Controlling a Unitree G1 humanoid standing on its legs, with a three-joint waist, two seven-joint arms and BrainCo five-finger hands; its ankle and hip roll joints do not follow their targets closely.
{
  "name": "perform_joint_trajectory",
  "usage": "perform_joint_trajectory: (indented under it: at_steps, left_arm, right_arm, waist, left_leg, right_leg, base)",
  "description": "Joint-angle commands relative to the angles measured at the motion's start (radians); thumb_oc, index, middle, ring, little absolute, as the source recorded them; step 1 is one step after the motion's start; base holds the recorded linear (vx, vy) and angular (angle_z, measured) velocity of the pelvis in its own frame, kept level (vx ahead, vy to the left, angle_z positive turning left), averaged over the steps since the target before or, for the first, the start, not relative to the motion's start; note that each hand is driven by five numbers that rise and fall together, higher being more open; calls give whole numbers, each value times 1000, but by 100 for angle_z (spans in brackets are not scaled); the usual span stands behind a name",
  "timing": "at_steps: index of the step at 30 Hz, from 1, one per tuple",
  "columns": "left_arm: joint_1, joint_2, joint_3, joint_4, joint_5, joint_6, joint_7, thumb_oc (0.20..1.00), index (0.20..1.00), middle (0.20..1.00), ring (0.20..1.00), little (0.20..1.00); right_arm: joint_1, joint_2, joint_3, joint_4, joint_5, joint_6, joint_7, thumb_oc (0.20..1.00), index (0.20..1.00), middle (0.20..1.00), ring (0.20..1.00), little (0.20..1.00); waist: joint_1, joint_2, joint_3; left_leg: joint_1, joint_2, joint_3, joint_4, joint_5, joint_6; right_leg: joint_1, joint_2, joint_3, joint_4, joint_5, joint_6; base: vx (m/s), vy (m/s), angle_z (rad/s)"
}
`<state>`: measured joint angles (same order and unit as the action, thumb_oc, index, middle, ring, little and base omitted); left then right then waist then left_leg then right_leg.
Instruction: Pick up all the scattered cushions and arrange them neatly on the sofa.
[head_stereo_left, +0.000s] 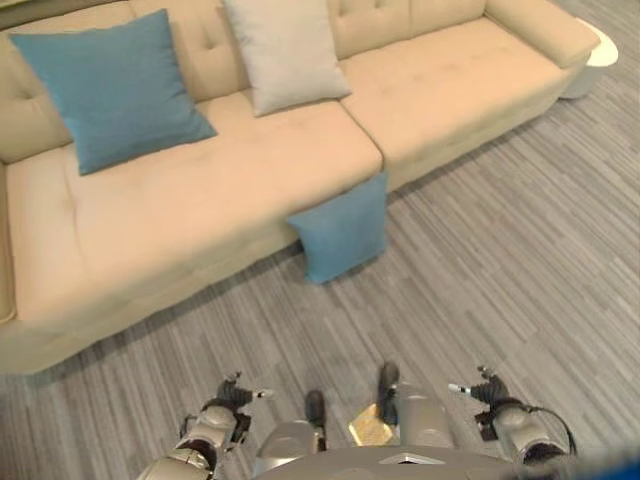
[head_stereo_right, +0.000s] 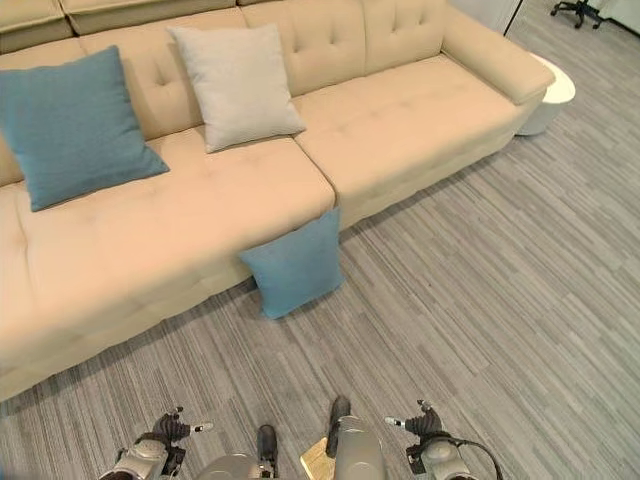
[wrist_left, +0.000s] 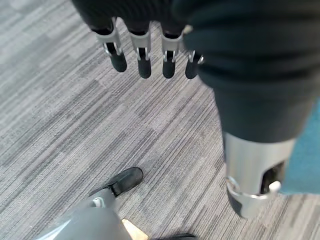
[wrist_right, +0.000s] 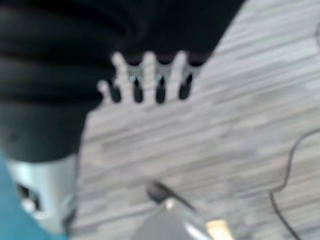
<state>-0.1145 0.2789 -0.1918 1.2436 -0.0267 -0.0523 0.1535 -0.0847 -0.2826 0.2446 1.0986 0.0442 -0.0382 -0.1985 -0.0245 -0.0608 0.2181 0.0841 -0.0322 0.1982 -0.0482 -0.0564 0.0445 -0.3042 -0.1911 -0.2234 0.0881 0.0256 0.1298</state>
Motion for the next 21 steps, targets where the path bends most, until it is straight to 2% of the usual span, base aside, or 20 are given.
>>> perform_joint_trajectory:
  at_steps: [1,3,5,6,7,8,9,10,11,12,14,15,17,18,19,20,21]
  left_arm:
    - [-7,2,8,-7,13,-19,6,1000,1000,1000,1000,1000]
    - [-2,-2,8,-3,19,-23,5,1000,1000,1000,1000,1000]
    - [7,-11,15,3,12,-25,3,1000,1000,1000,1000,1000]
    - [11,-23,23,-5,-21,-28,5,1000,1000,1000,1000,1000]
    - [11,-22,23,-5,-21,-28,5,1000,1000,1000,1000,1000]
    - [10,-27,21,-10,-29,-30,5,1000,1000,1000,1000,1000]
    - [3,-35,7,-34,-47,-32,-2,1000,1000,1000,1000,1000]
    - [-3,-37,4,-50,-61,-33,-4,1000,1000,1000,1000,1000]
    - [-9,-39,-3,-61,-69,-34,-4,1000,1000,1000,1000,1000]
    - [-22,-43,-15,-72,-78,-34,-8,1000,1000,1000,1000,1000]
    - [-25,-47,-21,-73,-78,-34,-12,1000,1000,1000,1000,1000]
    - [-25,-48,-30,-72,-65,-32,-14,1000,1000,1000,1000,1000]
    - [-24,-45,-31,-71,-60,-30,-14,1000,1000,1000,1000,1000]
    - [-23,-38,-28,-69,-52,-28,-13,1000,1000,1000,1000,1000]
    - [-21,-34,-27,-66,-48,-27,-11,1000,1000,1000,1000,1000]
    - [-21,-34,-27,-66,-48,-27,-11,1000,1000,1000,1000,1000]
    - [-7,-27,-14,-55,-48,-23,-14,1000,1000,1000,1000,1000]
  right_arm:
    - [-34,-45,-10,3,-41,7,-6,1000,1000,1000,1000,1000]
    - [-24,-50,-10,3,-42,3,-4,1000,1000,1000,1000,1000]
    - [-17,-52,-8,14,-41,0,-1,1000,1000,1000,1000,1000]
    - [-15,-55,-11,25,-36,-5,-1,1000,1000,1000,1000,1000]
    - [-15,-55,-11,25,-36,-5,-1,1000,1000,1000,1000,1000]
    - [-12,-58,-14,31,-27,-9,-1,1000,1000,1000,1000,1000]
    - [-9,-61,-15,39,-11,-14,-3,1000,1000,1000,1000,1000]
    - [-8,-62,-16,47,-4,-14,-3,1000,1000,1000,1000,1000]
    - [-8,-64,-17,53,3,-13,-5,1000,1000,1000,1000,1000]
    - [-12,-68,-19,58,15,-13,-9,1000,1000,1000,1000,1000]
    - [-11,-71,-20,63,19,-13,-9,1000,1000,1000,1000,1000]
    - [-6,-73,-18,67,22,-15,-11,1000,1000,1000,1000,1000]
    - [-2,-73,-18,67,23,-13,-12,1000,1000,1000,1000,1000]
    - [3,-73,-16,72,25,-9,-15,1000,1000,1000,1000,1000]
    - [5,-71,-11,73,25,-7,-16,1000,1000,1000,1000,1000]
    - [5,-71,-11,73,25,-7,-16,1000,1000,1000,1000,1000]
    - [9,-69,-8,75,18,-1,-14,1000,1000,1000,1000,1000]
  waist:
    - [-16,-2,21]
    - [-18,-15,11]
    - [-18,-16,-3]
    - [-18,-12,-12]
    - [-19,-12,-13]
    - [-19,-13,-13]
    - [-15,-18,0]
    - [-12,-22,6]
    - [-8,-32,12]
    - [-2,-37,23]
    - [4,-35,29]
    - [10,-40,26]
    - [12,-40,23]
    - [20,-28,16]
    - [25,-23,14]
    - [25,-24,14]
    - [36,-16,7]
  left_leg:
    - [-14,28,-29,110,-82,-49]
    - [10,15,-39,116,-114,-54]
    - [33,27,-45,126,-128,-65]
    - [28,51,-55,169,-122,-89]
    - [27,50,-55,169,-122,-89]
    - [5,66,-58,232,-104,-105]
    - [-64,102,-63,404,-54,-130]
    - [-95,120,-57,468,-26,-137]
    - [-128,127,-52,509,-2,-134]
    - [-176,129,-45,528,-11,-123]
    - [-199,129,-33,516,-27,-116]
    - [-228,118,5,436,-53,-99]
    - [-253,116,21,392,-38,-96]
    - [-290,120,64,278,42,-107]
    - [-302,121,88,232,82,-117]
    - [-302,121,88,232,82,-117]
    - [-300,120,110,177,99,-118]
  right_leg:
    - [58,2,-15,-33,49,40]
    - [85,4,8,-51,65,40]
    - [102,14,9,-37,69,31]
    - [121,29,4,-23,57,14]
    - [120,29,4,-23,57,14]
    - [137,39,0,-25,45,1]
    - [174,58,-8,-26,13,-33]
    - [195,67,-16,-33,-3,-50]
    - [210,66,-22,-36,-16,-62]
    - [232,71,-32,-45,-30,-68]
    - [253,79,-38,-52,-43,-70]
    - [274,80,-55,-65,-59,-65]
    - [286,84,-60,-72,-65,-64]
    - [318,105,-68,-88,-84,-63]
    - [335,117,-72,-94,-94,-62]
    - [335,117,-72,-94,-94,-62]
    - [362,138,-64,-92,-116,-60]
  base:
    - [276,-139,13]
    - [291,-147,8]
    - [340,-217,-1]
    - [271,-222,-5]
    - [242,-255,2]
    - [179,-265,17]
    - [227,-338,31]
    - [200,-306,37]
    - [126,-207,33]
    - [139,-167,30]
    - [157,-88,29]
    - [235,-46,28]
    - [250,-24,31]
    - [289,10,40]
    - [288,10,36]
    - [317,74,32]
    - [215,71,22]
